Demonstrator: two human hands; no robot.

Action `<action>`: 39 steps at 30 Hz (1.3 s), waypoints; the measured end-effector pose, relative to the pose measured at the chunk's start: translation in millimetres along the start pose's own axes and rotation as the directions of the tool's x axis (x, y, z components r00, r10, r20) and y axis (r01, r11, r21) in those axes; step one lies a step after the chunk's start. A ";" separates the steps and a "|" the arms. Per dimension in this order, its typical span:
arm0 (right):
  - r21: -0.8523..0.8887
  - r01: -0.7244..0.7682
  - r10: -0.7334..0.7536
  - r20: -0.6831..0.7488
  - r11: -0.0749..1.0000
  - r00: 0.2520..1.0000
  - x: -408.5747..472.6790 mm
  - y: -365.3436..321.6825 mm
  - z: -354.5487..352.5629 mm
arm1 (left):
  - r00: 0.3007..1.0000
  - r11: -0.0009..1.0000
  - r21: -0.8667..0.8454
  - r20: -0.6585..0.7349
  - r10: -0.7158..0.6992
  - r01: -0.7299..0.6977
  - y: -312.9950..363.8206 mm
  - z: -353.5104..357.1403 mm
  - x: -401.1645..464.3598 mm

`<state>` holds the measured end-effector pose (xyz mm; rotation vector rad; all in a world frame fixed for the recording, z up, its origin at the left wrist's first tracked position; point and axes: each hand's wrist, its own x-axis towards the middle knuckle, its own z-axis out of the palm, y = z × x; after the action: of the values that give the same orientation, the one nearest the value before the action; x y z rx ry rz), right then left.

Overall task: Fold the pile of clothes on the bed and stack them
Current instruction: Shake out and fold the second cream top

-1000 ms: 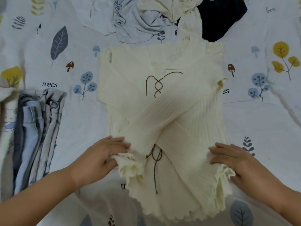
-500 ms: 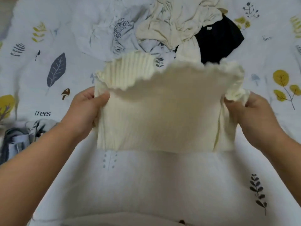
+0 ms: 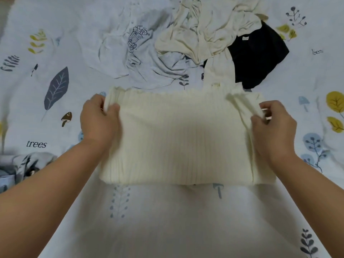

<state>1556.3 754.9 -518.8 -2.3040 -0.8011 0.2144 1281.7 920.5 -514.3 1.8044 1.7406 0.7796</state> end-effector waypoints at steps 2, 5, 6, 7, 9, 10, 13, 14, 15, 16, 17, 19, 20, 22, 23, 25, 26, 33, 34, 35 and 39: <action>-0.146 -0.028 0.039 0.077 0.989 0.996 4.0 -0.2 3.8 | 0.994 0.996 0.036 0.061 -0.087 0.084 0.0 6.0 4.9; -0.376 0.004 0.086 0.220 0.927 0.972 3.3 1.5 10.1 | 0.871 0.921 -0.032 0.340 -0.355 0.388 -0.7 12.0 11.0; -0.388 0.055 0.031 0.212 0.920 0.977 2.9 2.1 11.1 | 0.818 0.885 -0.073 0.422 -0.390 0.460 -1.1 11.3 13.5; -0.369 0.100 -0.034 0.179 0.924 0.983 4.2 3.2 11.1 | 0.799 0.874 -0.093 0.461 -0.387 0.477 -3.4 10.7 17.0; -0.309 0.100 -0.081 0.072 0.946 0.994 13.2 8.4 8.7 | 0.836 0.896 -0.124 0.432 -0.338 0.427 -8.4 8.8 25.7; -0.269 0.055 -0.054 0.008 0.962 0.998 20.0 10.3 6.3 | 0.877 0.914 -0.153 0.377 -0.297 0.375 -10.8 7.7 30.1; -0.201 -0.096 0.076 -0.106 0.975 0.992 38.3 17.6 3.0 | 0.974 0.977 -0.098 0.146 -0.173 0.188 -15.5 9.4 39.5; -0.246 -0.125 0.107 -0.085 0.961 0.991 41.1 20.7 4.4 | 0.986 0.989 -0.024 0.087 -0.145 0.148 -17.7 10.9 40.1; -0.302 -0.142 0.137 -0.036 0.943 0.990 42.1 24.1 7.0 | 0.990 0.990 0.076 0.072 -0.122 0.117 -20.3 13.3 39.0; -0.340 -0.152 0.170 0.025 0.928 0.985 42.2 26.8 9.8 | 0.989 0.976 0.202 0.107 -0.101 0.077 -22.5 17.4 35.9; -0.347 -0.164 0.203 0.079 0.923 0.976 41.4 28.5 12.2 | 0.980 0.943 0.331 0.179 -0.085 0.021 -24.4 22.1 31.8; -0.293 -0.192 0.240 0.137 0.937 0.961 37.9 28.9 12.5 | 0.957 0.903 0.426 0.280 -0.078 -0.051 -24.6 27.3 24.3; -0.252 -0.201 0.243 0.146 0.947 0.959 34.3 28.5 9.3 | 0.956 0.912 0.409 0.282 -0.083 -0.041 -22.3 26.1 21.0; -0.176 -0.221 0.247 0.148 0.959 0.958 20.2 28.4 -0.9 | 0.968 0.946 0.324 0.225 -0.110 0.033 -17.6 15.0 12.3; -0.153 -0.237 0.260 0.150 0.959 0.954 8.4 29.3 -6.4 | 0.981 0.958 0.282 0.164 -0.102 0.053 -17.9 6.6 4.2; -0.130 -0.282 0.302 0.178 0.951 0.936 -21.5 30.8 -15.1 | 0.998 0.972 0.232 0.029 -0.053 0.045 -24.2 -10.4 -21.2; -0.120 -0.290 0.309 0.205 0.950 0.928 -36.2 31.3 -17.7 | 0.999 0.972 0.230 -0.002 -0.049 0.049 -28.3 -17.9 -37.8; 0.107 -0.479 0.433 0.293 0.871 0.853 -65.6 30.3 -9.0 | 0.951 0.956 0.032 0.102 -0.293 0.291 -45.4 -15.6 -95.0; 0.073 -0.431 0.399 0.268 0.899 0.877 -62.7 31.5 -11.1 | 0.948 0.947 -0.059 0.062 -0.311 0.314 -46.2 -16.6 -91.8; 0.038 -0.366 0.348 0.235 0.930 0.908 -59.3 33.4 -16.7 | 0.948 0.941 -0.113 0.018 -0.318 0.318 -49.6 -20.0 -87.4; -0.033 -0.212 0.214 0.164 0.977 0.963 -56.3 42.6 -61.9 | 0.972 0.977 -0.052 -0.102 -0.212 0.208 -73.8 -53.6 -77.0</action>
<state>1554.2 662.3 -503.3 -2.4101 -0.6351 0.5042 1190.7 845.6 -533.0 1.5451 1.9316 0.8298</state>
